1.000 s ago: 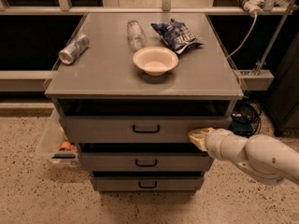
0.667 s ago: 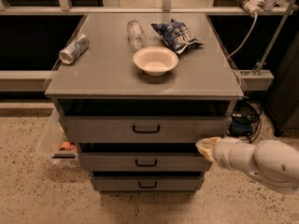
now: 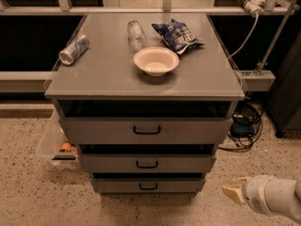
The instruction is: Close top drawer
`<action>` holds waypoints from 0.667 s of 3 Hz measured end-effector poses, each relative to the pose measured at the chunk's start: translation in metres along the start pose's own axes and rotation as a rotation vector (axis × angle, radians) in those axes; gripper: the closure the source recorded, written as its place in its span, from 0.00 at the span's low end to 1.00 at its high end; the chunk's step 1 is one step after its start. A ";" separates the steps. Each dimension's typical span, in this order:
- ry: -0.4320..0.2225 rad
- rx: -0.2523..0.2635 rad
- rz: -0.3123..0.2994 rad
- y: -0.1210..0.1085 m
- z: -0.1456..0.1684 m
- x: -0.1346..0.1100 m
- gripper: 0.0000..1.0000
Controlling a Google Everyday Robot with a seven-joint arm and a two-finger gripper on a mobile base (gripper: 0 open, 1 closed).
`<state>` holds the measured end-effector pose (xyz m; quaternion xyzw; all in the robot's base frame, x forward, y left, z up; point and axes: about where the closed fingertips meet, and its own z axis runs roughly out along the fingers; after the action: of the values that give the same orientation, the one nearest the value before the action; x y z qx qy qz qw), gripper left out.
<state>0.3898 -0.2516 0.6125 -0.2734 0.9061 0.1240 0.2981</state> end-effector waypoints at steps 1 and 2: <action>-0.001 0.001 0.001 0.000 0.000 0.000 0.57; -0.001 0.001 0.001 0.000 0.000 0.000 0.36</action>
Offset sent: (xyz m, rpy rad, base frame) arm 0.0004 0.0001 0.0002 0.0003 -0.0009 -0.0010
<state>0.3903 -0.2515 0.6127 -0.2730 0.9060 0.1239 0.2986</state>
